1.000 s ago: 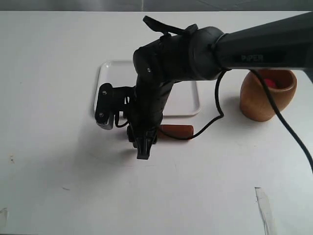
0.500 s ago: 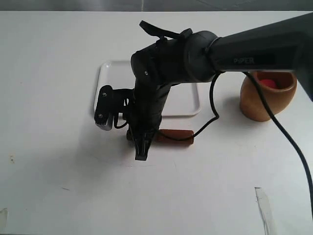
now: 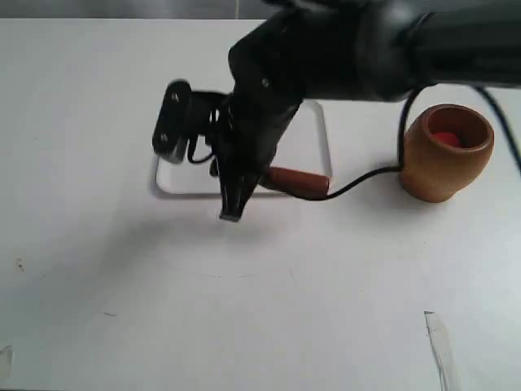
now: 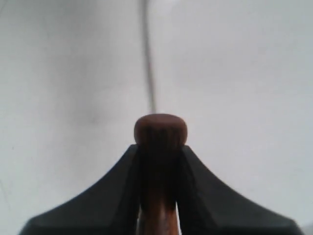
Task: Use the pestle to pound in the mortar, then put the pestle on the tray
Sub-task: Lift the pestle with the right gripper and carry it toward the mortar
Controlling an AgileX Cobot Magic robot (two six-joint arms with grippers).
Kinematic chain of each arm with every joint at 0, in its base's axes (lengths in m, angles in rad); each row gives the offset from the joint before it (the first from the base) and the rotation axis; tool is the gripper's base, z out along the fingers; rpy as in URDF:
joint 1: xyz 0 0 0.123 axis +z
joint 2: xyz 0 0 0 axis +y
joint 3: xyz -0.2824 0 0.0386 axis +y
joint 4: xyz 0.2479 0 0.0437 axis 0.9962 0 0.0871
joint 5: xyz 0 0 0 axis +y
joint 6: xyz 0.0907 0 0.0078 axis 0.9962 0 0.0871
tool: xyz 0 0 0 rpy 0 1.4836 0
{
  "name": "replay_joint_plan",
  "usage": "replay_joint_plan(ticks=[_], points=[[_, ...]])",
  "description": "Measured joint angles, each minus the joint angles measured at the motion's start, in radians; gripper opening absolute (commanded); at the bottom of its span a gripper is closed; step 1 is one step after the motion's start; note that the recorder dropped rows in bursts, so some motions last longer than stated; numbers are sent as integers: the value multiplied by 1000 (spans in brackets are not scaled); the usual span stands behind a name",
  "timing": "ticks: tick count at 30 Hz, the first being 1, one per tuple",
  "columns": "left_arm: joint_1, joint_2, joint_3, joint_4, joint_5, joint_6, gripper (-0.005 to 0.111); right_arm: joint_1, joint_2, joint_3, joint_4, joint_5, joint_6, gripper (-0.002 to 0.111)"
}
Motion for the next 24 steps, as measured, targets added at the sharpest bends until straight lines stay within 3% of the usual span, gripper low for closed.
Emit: replay_joint_plan(ticks=[7,12,18,24], points=[[0,0,0,0,0,0,0,-47,-288,120,-196,-193,336,0],[0,0,0,0,0,0,0,-82,-515,299,-541,-312,715,0],[0,0,0,0,0,0,0,-198,-745,536,-1003,-457,1271,0],[0,0,0,0,0,0,0,-307,-855,678,-1481,-448,1792,0]])
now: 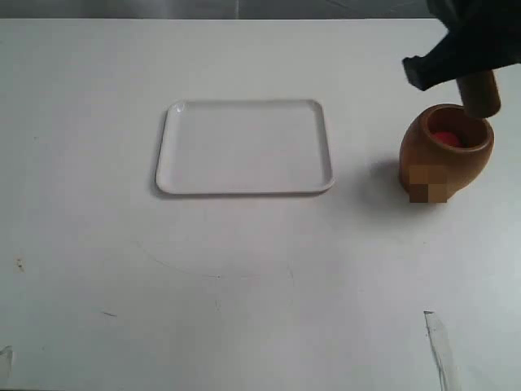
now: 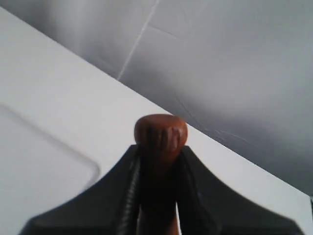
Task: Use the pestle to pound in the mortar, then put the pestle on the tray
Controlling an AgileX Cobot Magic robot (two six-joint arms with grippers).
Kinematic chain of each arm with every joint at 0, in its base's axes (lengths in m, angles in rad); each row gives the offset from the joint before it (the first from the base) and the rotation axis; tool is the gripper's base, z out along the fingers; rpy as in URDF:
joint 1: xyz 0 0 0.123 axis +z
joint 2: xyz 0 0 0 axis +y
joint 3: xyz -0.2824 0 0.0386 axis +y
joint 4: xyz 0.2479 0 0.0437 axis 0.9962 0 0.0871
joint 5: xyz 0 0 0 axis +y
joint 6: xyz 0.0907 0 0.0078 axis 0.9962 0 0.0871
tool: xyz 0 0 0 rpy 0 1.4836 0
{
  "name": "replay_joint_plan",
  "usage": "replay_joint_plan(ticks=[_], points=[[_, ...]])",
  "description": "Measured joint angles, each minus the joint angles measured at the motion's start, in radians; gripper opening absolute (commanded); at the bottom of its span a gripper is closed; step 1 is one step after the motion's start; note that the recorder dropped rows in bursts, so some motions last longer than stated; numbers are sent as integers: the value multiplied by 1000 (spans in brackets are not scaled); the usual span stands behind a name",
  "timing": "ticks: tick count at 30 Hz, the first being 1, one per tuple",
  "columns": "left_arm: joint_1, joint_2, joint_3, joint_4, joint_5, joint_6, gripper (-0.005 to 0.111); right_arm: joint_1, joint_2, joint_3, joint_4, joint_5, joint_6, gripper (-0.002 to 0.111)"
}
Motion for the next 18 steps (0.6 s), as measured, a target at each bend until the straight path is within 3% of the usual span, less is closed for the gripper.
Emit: replay_joint_plan(ticks=[3,6,14,18], points=[[0,0,0,0,0,0,0,-10,-14,39,-132,120,285,0],[0,0,0,0,0,0,0,-10,-16,49,-167,221,416,0],[0,0,0,0,0,0,0,-10,-18,49,-181,272,499,0],[0,0,0,0,0,0,0,-12,-18,49,-184,122,462,0]])
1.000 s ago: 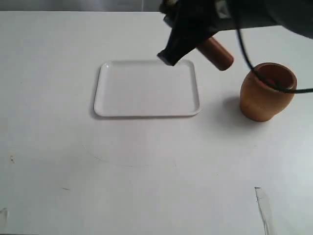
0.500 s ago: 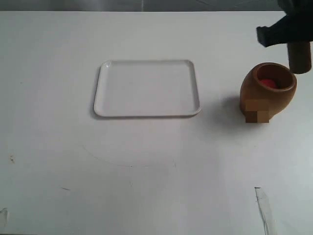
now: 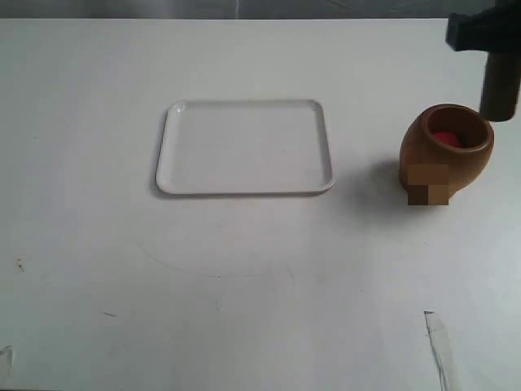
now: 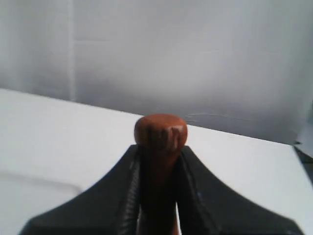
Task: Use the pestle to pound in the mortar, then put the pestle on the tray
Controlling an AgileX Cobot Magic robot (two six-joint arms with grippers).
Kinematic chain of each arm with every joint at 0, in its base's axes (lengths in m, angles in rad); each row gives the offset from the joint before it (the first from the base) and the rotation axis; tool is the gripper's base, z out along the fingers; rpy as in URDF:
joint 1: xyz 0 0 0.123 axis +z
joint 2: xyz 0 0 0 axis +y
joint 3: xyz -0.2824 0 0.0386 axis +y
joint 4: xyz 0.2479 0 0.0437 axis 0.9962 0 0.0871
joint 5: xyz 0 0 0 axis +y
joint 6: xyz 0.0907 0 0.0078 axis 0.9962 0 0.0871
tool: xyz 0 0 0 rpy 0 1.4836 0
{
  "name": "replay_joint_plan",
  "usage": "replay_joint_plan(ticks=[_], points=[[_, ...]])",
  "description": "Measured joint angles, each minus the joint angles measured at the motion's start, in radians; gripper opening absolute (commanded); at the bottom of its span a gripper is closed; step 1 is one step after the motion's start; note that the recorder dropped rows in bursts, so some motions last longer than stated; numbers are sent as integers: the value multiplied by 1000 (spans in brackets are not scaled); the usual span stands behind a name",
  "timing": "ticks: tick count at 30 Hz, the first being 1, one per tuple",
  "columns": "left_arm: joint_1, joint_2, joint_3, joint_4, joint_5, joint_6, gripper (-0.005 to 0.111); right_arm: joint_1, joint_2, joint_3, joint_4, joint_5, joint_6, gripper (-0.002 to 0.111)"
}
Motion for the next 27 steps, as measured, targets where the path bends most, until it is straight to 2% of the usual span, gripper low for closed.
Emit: replay_joint_plan(ticks=[5,10,18,23,27], points=[[0,0,0,0,0,0,0,-2,0,0,0,-418,-40,0],[0,0,0,0,0,0,0,-4,0,0,-5,-785,108,0],[0,0,0,0,0,0,0,-4,0,32,-12,-892,348,0],[0,0,0,0,0,0,0,-4,0,56,-14,-1121,384,0],[0,0,0,0,0,0,0,-4,0,123,-14,-1089,391,0]])
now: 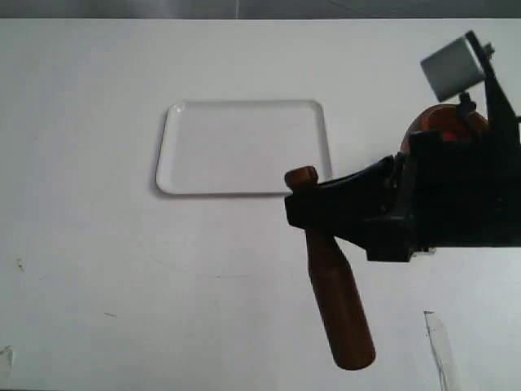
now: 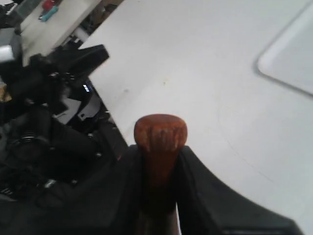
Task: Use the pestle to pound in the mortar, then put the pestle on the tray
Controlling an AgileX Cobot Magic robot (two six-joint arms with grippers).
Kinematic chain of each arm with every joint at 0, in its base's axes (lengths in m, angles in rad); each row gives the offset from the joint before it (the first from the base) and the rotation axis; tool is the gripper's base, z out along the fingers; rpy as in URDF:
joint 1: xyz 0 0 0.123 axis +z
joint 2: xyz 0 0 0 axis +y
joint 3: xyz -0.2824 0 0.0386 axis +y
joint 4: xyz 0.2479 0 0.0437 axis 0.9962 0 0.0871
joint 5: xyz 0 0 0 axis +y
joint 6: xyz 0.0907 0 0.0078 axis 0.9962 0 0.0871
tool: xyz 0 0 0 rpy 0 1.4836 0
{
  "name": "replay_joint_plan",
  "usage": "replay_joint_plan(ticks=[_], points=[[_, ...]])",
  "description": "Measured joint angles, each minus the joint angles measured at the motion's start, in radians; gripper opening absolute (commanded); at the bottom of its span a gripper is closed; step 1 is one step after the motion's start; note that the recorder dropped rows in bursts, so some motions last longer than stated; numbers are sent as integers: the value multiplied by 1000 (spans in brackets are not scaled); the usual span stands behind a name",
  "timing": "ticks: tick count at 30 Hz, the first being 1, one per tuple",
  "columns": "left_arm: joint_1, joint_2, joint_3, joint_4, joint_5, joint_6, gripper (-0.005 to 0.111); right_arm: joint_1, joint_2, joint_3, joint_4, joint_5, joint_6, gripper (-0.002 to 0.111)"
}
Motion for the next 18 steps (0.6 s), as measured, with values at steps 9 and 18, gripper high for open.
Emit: replay_joint_plan(ticks=[9,18], points=[[0,0,0,0,0,0,0,0,0,30,-10,808,-296,0],[0,0,0,0,0,0,0,0,-2,-58,353,1546,-980,0]])
